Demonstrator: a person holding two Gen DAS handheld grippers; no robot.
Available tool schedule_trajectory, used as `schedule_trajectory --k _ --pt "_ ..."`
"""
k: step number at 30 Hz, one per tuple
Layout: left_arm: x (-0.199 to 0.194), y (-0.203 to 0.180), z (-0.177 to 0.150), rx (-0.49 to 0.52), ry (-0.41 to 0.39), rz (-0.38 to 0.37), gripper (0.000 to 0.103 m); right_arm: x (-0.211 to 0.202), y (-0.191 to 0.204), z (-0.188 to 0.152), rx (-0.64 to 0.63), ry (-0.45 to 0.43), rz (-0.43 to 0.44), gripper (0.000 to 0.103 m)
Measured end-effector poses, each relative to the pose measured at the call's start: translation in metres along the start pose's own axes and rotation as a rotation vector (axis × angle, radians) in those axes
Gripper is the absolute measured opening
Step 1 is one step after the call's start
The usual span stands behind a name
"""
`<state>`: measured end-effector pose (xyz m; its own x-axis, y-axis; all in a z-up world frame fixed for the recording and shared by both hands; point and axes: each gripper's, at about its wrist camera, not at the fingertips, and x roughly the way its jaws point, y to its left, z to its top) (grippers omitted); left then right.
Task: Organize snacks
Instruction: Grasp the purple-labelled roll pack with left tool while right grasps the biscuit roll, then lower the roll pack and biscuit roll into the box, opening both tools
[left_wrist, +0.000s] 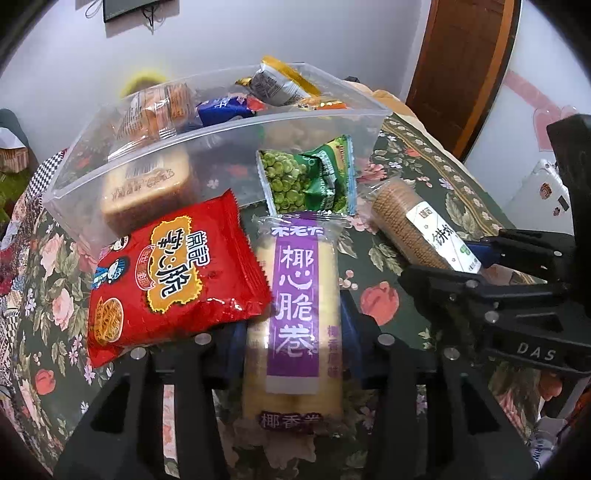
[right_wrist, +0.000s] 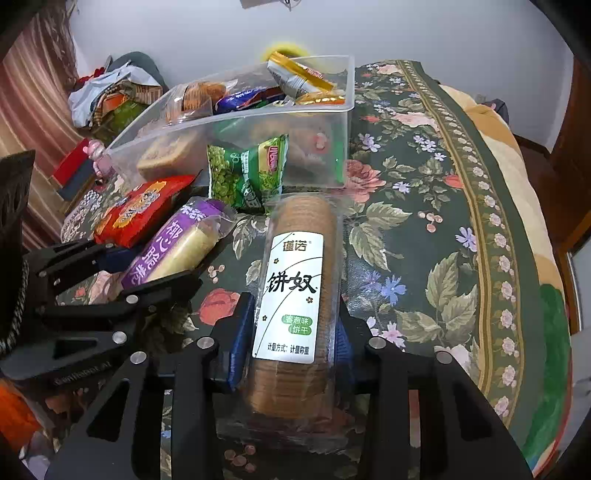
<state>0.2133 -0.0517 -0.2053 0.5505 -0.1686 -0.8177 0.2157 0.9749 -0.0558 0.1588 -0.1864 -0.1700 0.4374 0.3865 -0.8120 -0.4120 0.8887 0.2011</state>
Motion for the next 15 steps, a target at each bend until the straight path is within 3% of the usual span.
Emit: schedule_trajectory --k 8,15 --pt "-0.033 0.005 -0.008 -0.042 -0.033 -0.033 0.045 -0.021 -0.007 -0.002 0.017 -0.041 0.01 0.034" --pt "-0.075 0.008 0.001 -0.074 -0.118 -0.063 0.045 -0.044 -0.005 0.012 0.017 -0.115 0.011 0.034"
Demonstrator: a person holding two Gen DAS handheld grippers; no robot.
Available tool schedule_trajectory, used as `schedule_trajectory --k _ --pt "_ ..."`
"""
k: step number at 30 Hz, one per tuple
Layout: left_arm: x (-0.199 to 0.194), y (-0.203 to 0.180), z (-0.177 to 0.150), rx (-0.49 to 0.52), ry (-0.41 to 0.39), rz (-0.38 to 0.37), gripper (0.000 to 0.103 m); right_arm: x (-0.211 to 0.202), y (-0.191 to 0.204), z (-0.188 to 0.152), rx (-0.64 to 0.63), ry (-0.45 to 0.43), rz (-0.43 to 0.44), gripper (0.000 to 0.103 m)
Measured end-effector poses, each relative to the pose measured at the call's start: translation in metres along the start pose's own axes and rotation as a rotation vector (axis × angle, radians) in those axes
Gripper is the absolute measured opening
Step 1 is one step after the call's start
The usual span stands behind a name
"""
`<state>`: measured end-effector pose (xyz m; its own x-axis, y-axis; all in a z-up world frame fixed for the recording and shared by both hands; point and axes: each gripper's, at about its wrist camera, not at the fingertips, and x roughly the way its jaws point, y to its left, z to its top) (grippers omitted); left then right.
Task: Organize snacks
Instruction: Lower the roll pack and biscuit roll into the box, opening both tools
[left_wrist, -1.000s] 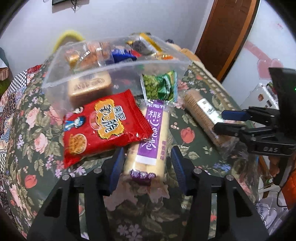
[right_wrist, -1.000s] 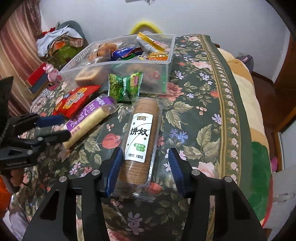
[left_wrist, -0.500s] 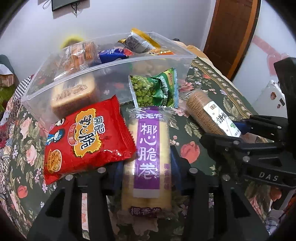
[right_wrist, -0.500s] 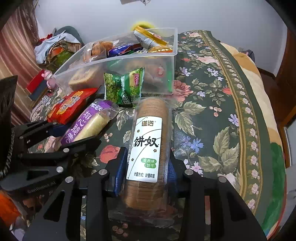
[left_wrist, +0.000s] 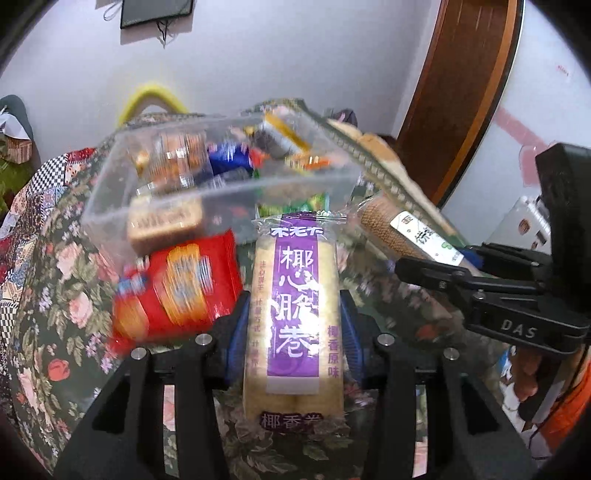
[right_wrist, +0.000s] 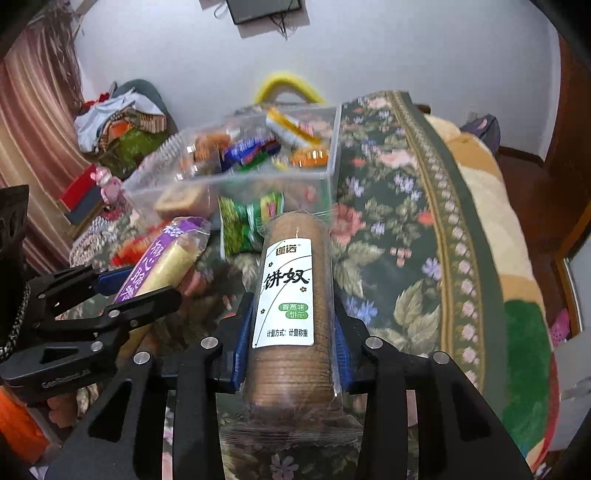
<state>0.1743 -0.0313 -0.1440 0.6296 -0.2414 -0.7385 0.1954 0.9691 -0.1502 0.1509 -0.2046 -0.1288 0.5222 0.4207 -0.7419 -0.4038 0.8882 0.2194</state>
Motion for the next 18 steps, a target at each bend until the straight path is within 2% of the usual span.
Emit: schedule_trajectory --k 7,13,18 --pt "-0.034 0.008 0.027 -0.028 -0.095 0.005 0.045 -0.016 0.01 0.028 -0.018 -0.086 0.017 0.034" --pt "-0.045 0.031 0.05 -0.049 -0.146 0.06 0.045 -0.016 0.018 0.054 -0.032 -0.145 0.03 0.034" --pt "-0.038 0.056 0.069 -0.075 -0.158 0.112 0.045 -0.006 0.025 0.073 -0.05 -0.167 0.039 0.035"
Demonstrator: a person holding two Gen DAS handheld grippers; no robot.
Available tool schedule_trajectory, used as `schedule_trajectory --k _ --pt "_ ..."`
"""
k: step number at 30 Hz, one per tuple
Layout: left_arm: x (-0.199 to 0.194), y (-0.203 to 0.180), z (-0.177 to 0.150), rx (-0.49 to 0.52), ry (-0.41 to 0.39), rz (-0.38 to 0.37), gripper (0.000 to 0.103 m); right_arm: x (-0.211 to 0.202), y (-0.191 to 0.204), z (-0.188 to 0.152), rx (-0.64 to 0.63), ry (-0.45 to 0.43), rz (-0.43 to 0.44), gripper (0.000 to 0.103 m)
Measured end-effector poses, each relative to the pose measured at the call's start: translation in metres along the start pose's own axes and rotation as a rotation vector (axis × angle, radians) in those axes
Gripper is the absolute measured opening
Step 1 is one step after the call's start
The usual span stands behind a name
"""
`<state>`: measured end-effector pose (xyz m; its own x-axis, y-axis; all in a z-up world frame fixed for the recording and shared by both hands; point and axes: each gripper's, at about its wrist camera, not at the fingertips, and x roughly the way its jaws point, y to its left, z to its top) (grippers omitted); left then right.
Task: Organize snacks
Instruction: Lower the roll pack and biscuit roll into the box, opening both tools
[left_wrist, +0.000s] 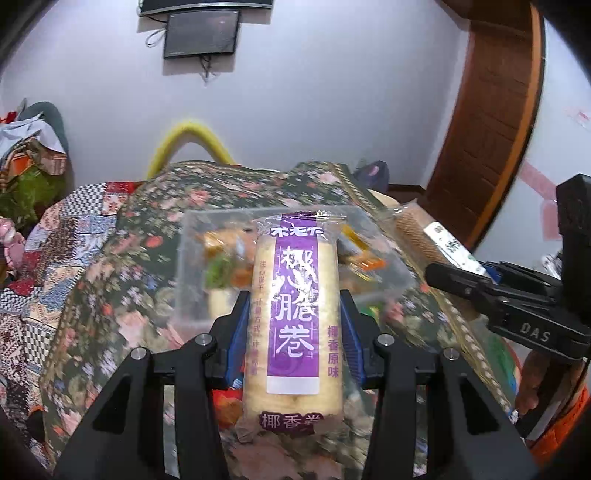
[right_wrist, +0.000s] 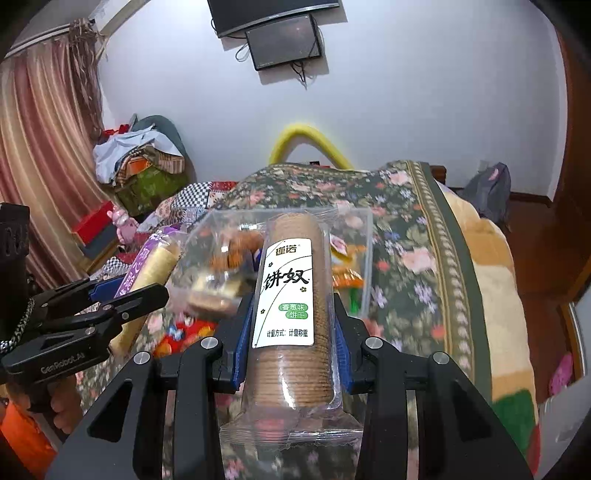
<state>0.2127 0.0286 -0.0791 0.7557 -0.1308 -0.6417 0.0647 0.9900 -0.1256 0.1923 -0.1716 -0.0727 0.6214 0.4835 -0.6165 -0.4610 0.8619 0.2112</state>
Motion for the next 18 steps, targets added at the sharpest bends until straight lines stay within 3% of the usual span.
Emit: schedule_trajectory --k 13,18 --pt "0.057 0.054 0.024 -0.058 0.04 0.089 0.045 0.07 0.016 0.03 -0.021 0.053 0.04 0.035" --pt "0.081 0.067 0.028 -0.066 0.067 0.116 0.045 0.095 0.014 0.033 -0.047 0.096 0.018 0.035"
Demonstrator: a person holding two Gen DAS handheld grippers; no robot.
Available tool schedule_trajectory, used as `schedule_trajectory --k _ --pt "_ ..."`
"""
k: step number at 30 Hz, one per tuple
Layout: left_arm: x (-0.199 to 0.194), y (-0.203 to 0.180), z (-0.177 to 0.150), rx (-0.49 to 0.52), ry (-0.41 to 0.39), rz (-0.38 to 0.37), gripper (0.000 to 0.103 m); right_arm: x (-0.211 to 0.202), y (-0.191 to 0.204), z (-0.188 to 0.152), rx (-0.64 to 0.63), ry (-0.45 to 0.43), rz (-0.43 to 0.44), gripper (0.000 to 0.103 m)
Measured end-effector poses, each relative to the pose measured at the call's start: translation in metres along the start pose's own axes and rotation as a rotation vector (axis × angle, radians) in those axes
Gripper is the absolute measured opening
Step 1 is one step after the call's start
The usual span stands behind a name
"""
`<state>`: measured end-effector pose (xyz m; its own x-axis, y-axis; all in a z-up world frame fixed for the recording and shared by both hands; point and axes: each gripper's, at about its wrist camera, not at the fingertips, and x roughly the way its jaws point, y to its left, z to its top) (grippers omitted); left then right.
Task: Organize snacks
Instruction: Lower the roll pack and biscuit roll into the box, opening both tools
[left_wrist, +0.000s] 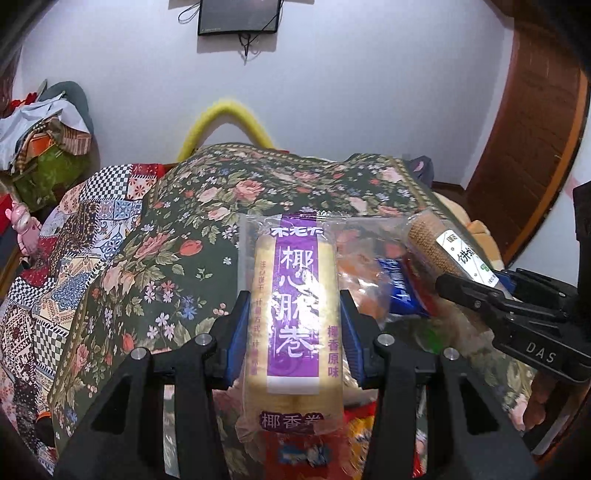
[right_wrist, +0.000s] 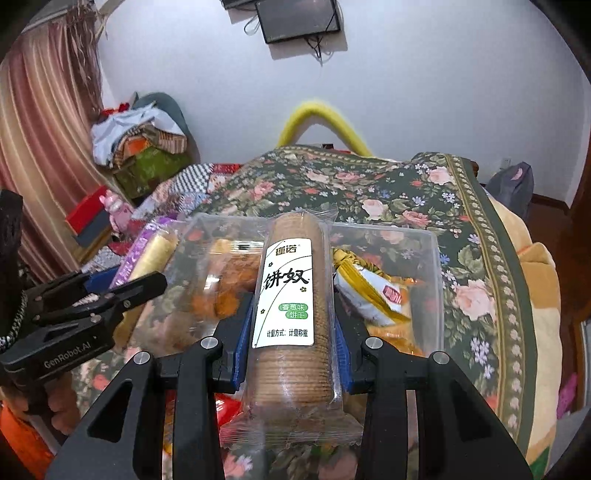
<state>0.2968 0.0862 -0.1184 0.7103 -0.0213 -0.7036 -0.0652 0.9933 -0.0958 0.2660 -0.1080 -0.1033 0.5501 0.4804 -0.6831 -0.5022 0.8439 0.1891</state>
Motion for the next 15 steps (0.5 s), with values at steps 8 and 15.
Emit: schedule_trajectory --k 8,15 --pt "0.02 0.007 0.007 0.006 -0.005 0.036 0.045 0.022 -0.016 0.006 -0.002 0.051 -0.024 0.035" --pt "0.021 0.005 0.008 0.029 -0.001 0.046 0.046 0.026 -0.014 0.004 0.003 0.073 -0.013 0.037"
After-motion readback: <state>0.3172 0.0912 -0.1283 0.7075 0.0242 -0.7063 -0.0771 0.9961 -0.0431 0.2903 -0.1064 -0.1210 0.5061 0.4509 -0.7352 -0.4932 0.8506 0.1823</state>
